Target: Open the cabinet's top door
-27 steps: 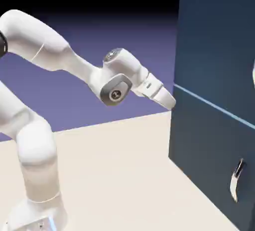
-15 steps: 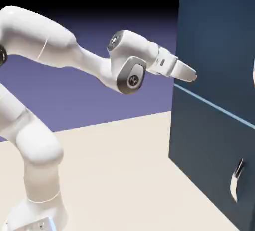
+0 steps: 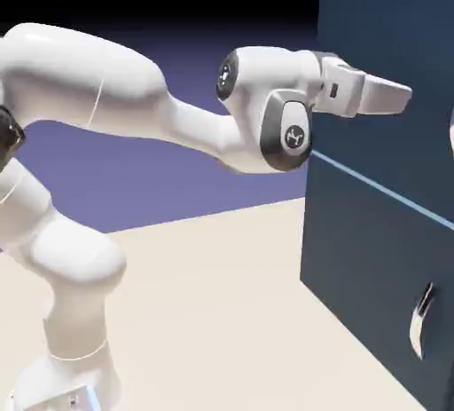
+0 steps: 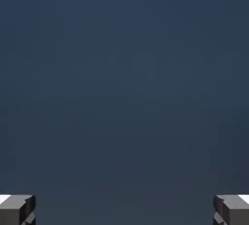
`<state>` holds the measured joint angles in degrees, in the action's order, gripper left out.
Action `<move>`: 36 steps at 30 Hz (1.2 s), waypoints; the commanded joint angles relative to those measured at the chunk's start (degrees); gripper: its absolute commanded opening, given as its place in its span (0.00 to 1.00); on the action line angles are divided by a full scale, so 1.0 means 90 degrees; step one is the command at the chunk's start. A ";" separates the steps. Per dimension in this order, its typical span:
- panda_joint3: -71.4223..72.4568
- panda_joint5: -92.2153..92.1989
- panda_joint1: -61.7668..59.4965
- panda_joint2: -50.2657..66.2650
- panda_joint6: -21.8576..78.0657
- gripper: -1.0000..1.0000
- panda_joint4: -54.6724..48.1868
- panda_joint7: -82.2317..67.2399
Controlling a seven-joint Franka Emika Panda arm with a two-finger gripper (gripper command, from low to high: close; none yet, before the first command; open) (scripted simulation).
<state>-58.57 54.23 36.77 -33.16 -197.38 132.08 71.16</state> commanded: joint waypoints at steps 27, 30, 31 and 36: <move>-0.3424 0.1179 0.2402 0.0749 -0.1422 0.00 -0.1460 0.0594; -0.2930 0.0839 0.1710 0.1060 -0.1620 0.00 -0.1132 0.0523; -0.2745 0.0735 0.1479 0.1125 -0.1661 0.00 -0.1030 0.0484; -0.1758 0.0202 0.0326 0.1314 -0.1785 0.00 -0.0525 0.0190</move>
<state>-74.30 56.17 39.65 -21.37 -213.48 127.31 72.92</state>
